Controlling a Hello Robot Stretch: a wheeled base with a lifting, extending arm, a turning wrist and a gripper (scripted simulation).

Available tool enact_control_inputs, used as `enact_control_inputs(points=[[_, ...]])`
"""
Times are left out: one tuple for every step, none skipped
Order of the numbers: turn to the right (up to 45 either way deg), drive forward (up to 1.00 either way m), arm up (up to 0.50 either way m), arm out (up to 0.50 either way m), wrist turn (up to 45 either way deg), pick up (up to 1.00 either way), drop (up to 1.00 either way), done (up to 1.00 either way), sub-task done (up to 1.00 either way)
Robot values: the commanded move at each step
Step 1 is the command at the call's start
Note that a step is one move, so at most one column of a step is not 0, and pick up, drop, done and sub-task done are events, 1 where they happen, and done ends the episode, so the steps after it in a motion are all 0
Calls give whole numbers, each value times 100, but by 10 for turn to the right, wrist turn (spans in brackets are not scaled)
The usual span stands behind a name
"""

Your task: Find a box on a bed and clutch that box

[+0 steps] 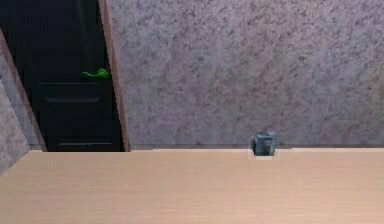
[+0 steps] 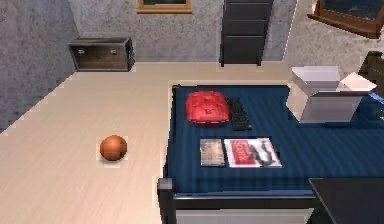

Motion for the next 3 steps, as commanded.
enact_control_inputs(points=[[360, 0, 0, 0, 0, 0, 0, 0, 0], [30, 0, 0, 0, 0, 0, 0, 0, 0], [0, 85, 0, 0, 0, 0, 0, 0, 0]])
